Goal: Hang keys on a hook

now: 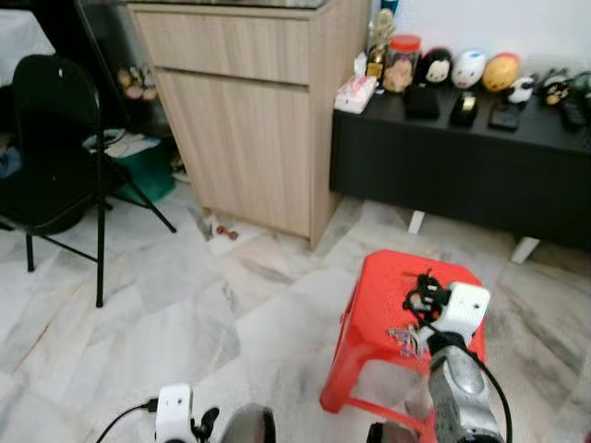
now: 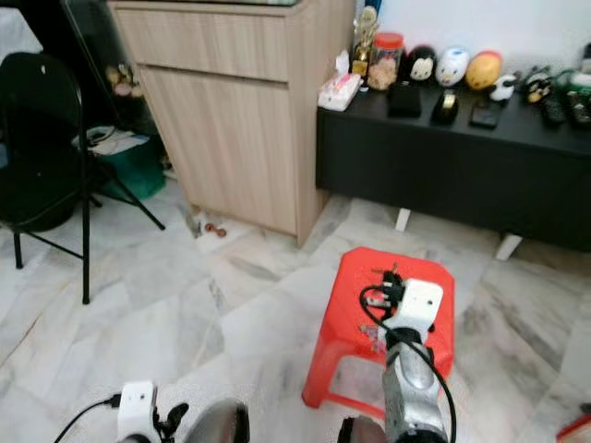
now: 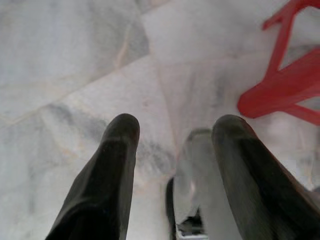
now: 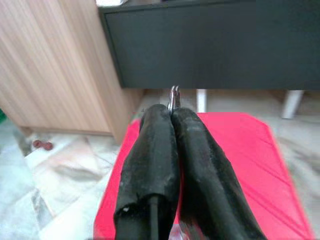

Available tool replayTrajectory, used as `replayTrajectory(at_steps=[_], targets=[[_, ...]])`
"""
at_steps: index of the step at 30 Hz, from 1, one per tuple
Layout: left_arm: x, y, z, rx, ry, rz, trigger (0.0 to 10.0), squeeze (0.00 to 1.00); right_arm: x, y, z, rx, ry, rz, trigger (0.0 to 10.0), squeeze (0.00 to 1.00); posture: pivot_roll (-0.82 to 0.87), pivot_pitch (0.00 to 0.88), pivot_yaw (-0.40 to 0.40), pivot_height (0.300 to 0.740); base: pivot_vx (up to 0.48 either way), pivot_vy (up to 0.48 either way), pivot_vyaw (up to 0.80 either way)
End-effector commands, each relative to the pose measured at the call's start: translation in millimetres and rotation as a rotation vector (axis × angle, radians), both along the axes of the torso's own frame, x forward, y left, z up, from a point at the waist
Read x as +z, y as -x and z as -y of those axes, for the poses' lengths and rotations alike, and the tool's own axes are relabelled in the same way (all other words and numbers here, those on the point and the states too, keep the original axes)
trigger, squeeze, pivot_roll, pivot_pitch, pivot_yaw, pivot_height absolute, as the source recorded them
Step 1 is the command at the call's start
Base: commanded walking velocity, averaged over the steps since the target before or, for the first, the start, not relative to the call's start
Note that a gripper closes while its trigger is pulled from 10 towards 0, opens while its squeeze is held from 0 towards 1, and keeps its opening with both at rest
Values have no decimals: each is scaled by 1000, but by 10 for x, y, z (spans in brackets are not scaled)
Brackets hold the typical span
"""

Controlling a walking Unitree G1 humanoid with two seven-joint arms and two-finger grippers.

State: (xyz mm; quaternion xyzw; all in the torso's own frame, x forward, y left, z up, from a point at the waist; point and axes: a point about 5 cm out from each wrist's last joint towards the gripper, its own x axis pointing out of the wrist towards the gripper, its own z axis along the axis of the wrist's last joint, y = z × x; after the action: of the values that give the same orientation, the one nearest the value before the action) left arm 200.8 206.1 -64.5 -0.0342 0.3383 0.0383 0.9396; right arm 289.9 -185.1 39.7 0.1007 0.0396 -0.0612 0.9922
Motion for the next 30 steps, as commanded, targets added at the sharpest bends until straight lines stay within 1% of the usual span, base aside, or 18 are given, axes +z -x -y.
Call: replayTrajectory(at_steps=[1,5,8,14,19,22,25,30], targets=[[5,-10,-27,9,-4,-6,10000,0,21,-5,22,-9,-8,13,10000,0,105,51,9,639,0,0,0],[22,-33,-41,13,-6,2,10000,0,-3,14,60,-18,24,-9,10000,0,107,65,7,663,0,0,0],[27,-40,-48,15,-7,5,10000,0,2,0,67,-25,27,-9,10000,0,112,70,6,678,0,0,0],[42,-59,-61,16,-14,14,10000,0,51,-52,13,-17,26,10,10000,0,110,82,8,713,0,0,0],[48,-75,-38,12,-14,19,10000,0,55,-45,-4,-14,30,17,10000,0,107,89,9,740,0,0,0],[46,-73,-27,-2,-21,17,10000,0,37,-25,-2,-14,35,12,10000,0,106,88,6,740,0,0,0],[42,-70,-16,7,-17,19,10000,0,30,-14,19,-16,43,7,10000,0,101,83,0,740,0,0,0],[42,-74,-6,6,-15,19,10000,0,64,-37,61,-22,53,14,10000,0,92,83,1,740,0,0,0]])
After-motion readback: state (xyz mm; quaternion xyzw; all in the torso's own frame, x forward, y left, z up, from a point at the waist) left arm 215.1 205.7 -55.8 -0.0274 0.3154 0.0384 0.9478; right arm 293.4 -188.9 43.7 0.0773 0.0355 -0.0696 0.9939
